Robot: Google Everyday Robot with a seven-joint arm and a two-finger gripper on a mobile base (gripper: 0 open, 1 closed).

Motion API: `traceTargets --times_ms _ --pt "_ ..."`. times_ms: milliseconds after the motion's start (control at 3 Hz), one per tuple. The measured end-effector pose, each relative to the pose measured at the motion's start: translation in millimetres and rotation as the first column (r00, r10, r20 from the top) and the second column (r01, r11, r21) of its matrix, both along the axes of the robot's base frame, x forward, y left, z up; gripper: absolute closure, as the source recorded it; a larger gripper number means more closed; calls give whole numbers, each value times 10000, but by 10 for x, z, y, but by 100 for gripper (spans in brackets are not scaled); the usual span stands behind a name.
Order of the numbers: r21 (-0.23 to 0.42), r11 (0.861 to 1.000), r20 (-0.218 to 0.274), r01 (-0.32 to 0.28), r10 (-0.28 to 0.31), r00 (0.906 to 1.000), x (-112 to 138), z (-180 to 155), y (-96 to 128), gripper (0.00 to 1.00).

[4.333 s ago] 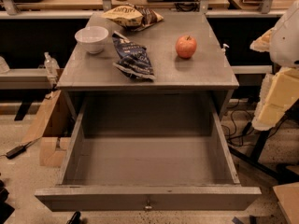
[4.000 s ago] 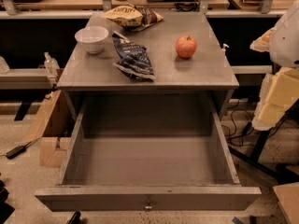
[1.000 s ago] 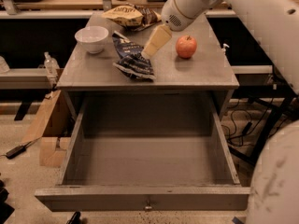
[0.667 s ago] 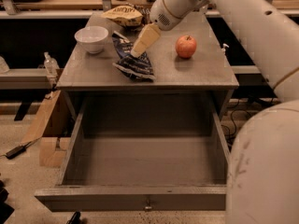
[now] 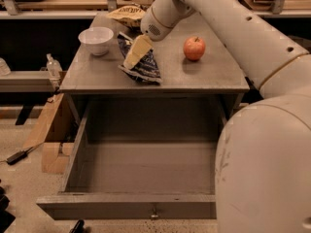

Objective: Place blue chip bag into top drawer

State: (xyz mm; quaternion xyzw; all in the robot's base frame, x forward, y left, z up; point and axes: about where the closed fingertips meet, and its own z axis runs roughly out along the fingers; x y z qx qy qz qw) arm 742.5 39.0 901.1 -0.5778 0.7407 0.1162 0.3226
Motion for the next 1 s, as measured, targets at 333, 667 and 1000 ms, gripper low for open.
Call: traceTargets --times_ms 333,667,1000 --pt "-340 9994 -331 -76 65 9994 5 -211 99 19" --pt "-692 9975 -467 -160 128 9988 -8 -361 170 42" --pt "-682 9975 -504 -187 153 9986 -8 -384 185 66"
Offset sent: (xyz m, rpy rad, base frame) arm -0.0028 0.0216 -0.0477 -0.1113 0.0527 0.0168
